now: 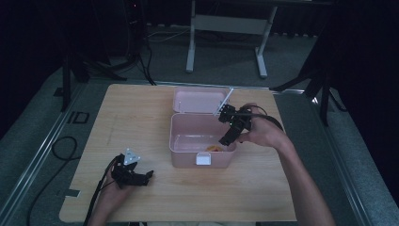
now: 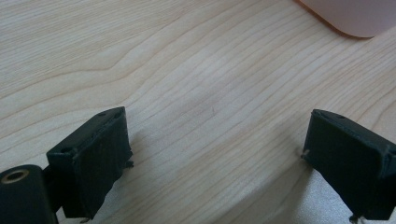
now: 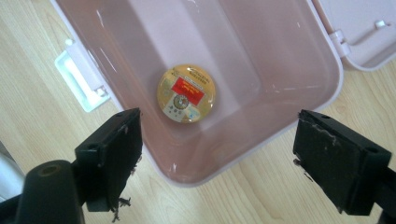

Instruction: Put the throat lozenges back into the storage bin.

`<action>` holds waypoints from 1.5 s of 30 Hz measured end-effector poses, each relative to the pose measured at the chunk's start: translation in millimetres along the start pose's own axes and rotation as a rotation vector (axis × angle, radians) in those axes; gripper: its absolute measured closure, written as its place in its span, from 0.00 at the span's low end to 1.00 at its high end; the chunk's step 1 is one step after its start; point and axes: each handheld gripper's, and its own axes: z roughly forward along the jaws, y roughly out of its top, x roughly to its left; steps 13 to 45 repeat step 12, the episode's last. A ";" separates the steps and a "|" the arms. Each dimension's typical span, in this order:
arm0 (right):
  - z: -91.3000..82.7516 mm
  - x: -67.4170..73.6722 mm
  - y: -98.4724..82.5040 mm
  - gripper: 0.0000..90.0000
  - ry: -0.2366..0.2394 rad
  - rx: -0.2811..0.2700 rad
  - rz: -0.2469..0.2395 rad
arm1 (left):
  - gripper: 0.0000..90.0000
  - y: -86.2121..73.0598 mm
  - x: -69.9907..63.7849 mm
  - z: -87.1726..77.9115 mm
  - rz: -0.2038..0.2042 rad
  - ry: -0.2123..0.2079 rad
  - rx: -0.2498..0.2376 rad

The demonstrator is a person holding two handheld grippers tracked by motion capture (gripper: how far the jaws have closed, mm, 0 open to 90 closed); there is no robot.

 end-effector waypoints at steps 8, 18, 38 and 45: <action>-5.3 8.5 -9.5 0.18 -0.032 0.000 -0.005 | 0.08 0.0 -0.1 0.0 -0.001 0.000 0.000; -9.0 6.6 -17.5 0.18 -0.041 -0.026 0.023 | 0.08 0.1 -0.1 0.0 -0.001 0.000 0.000; -9.0 6.6 -17.5 0.18 -0.041 -0.026 0.023 | 0.08 0.1 -0.1 0.0 -0.001 0.000 0.000; -9.0 6.6 -17.5 0.18 -0.041 -0.026 0.023 | 0.08 0.1 -0.1 0.0 -0.001 0.000 0.000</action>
